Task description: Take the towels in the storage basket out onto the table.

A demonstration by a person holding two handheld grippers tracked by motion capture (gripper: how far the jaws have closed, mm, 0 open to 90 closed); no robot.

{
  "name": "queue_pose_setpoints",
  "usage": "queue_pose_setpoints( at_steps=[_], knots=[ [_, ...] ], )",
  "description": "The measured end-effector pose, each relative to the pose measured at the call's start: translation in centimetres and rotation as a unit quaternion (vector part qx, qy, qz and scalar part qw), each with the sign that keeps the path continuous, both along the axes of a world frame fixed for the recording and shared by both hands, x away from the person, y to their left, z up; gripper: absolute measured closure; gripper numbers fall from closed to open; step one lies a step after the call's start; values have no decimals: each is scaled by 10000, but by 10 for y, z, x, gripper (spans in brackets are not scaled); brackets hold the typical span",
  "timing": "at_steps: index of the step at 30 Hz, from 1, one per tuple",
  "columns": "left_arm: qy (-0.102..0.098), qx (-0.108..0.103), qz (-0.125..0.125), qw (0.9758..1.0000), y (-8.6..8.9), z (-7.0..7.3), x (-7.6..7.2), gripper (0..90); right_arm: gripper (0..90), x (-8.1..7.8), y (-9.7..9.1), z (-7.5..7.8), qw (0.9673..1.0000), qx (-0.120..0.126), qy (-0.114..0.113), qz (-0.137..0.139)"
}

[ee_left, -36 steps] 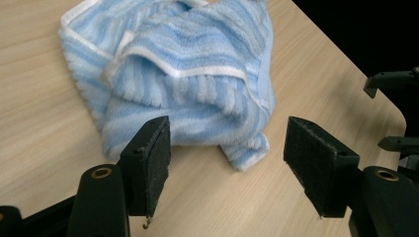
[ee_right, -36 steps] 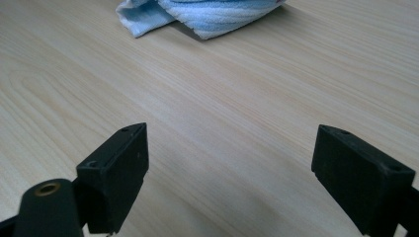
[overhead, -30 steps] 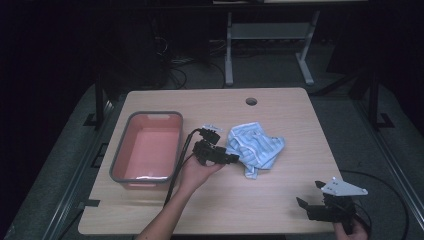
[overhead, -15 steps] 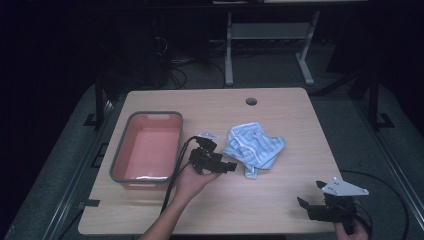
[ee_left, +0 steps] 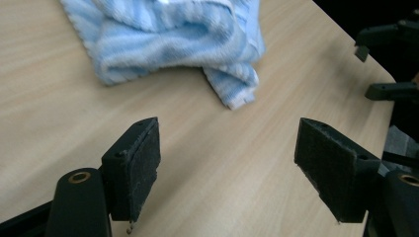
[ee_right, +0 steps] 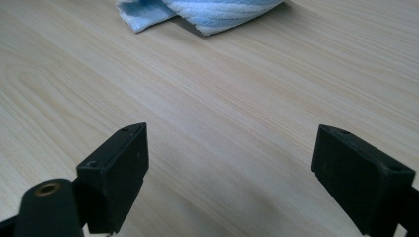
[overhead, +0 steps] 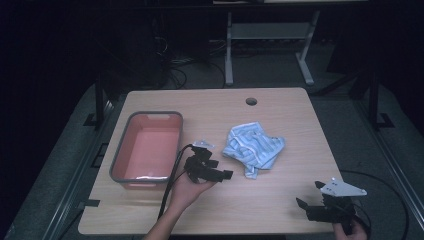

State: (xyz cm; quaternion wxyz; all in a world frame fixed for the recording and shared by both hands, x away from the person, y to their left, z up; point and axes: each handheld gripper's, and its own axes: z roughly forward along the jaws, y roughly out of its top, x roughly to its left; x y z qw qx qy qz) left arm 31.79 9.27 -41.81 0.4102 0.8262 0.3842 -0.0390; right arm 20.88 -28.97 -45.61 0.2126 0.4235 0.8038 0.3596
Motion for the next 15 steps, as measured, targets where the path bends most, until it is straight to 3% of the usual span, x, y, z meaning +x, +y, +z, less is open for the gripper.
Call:
queue_pose_setpoints(
  at_steps=[3,15],
  knots=[
    [-18,62,-68,10000,1,-3,-5,254,138,0,1,0,10000,-21,10,23],
    [45,-23,-145,9999,4,-15,-21,254,138,1,3,-1,10000,-61,8,59]
  ],
)
